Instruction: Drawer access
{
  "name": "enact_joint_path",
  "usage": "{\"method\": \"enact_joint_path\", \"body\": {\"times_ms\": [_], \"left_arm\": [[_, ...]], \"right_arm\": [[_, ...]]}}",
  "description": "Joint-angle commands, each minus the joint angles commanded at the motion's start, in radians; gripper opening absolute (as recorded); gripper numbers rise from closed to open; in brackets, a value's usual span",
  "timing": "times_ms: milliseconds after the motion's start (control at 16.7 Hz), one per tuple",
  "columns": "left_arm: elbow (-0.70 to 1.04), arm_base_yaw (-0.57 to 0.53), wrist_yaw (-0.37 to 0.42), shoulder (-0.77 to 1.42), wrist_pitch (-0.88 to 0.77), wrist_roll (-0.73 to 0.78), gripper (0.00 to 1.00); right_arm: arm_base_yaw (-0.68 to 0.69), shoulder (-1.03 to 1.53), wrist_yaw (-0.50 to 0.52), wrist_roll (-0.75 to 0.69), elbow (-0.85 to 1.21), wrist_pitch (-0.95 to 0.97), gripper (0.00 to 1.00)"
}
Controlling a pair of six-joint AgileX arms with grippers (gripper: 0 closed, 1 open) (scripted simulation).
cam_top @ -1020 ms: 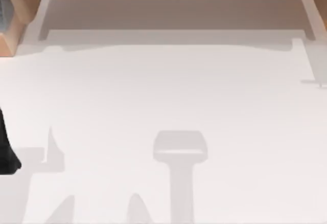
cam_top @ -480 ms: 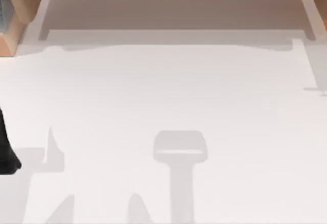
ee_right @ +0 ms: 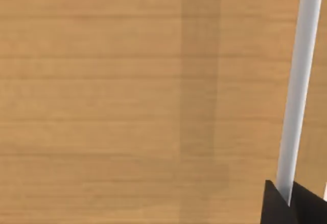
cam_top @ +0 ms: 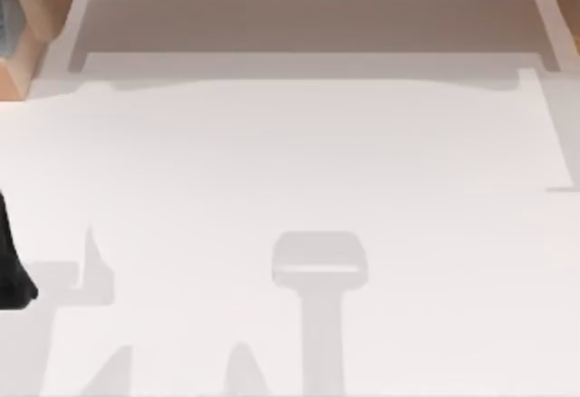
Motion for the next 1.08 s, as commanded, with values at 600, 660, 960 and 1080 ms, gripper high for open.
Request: {"method": "enact_joint_path", "body": {"times_ms": [600, 660, 960, 1080], "left_arm": [[0.0, 0.0, 0.0, 0.0, 0.0, 0.0, 1.0], [0.0, 0.0, 0.0, 0.0, 0.0, 0.0, 1.0], [0.0, 0.0, 0.0, 0.0, 0.0, 0.0, 1.0], [0.0, 0.0, 0.0, 0.0, 0.0, 0.0, 1.0]], "right_arm": [[0.0, 0.0, 0.0, 0.0, 0.0, 0.0, 0.6], [0.0, 0.0, 0.0, 0.0, 0.0, 0.0, 0.68], [0.0, 0.0, 0.0, 0.0, 0.0, 0.0, 1.0], [0.0, 0.0, 0.0, 0.0, 0.0, 0.0, 1.0]]}}
